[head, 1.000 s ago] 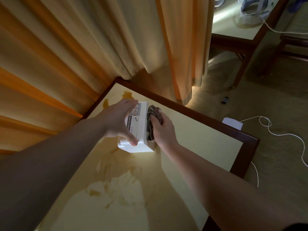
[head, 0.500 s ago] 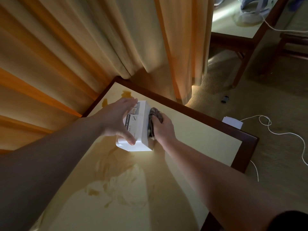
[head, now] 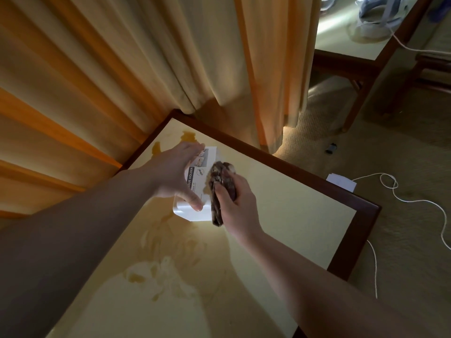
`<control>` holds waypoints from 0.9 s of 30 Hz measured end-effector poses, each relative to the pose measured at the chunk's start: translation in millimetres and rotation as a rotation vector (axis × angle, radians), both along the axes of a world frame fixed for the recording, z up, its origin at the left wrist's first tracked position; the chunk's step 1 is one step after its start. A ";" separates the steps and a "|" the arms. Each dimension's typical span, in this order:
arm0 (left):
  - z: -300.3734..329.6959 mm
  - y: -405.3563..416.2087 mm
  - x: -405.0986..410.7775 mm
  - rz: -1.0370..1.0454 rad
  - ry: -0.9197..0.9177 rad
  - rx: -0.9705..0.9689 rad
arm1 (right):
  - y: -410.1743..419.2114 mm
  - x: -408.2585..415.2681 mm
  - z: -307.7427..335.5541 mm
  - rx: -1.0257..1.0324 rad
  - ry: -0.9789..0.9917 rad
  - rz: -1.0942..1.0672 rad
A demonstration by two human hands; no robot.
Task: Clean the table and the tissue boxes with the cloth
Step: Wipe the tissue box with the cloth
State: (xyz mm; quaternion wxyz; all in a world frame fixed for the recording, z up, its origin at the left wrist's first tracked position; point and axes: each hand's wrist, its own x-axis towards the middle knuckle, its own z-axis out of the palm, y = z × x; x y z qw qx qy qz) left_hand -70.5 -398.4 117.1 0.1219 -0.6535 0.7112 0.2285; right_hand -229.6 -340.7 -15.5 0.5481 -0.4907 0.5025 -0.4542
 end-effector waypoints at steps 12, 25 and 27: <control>0.2 -3.3 -0.9 -0.031 -0.021 0.010 | -33.9 12.0 -33.8 0.123 0.124 -0.018; -0.2 0.1 -0.9 0.011 0.010 0.017 | -40.0 7.1 7.1 0.025 0.034 -0.010; 0.7 1.7 -1.2 0.018 0.026 0.025 | -19.1 0.6 8.1 -0.034 0.115 0.032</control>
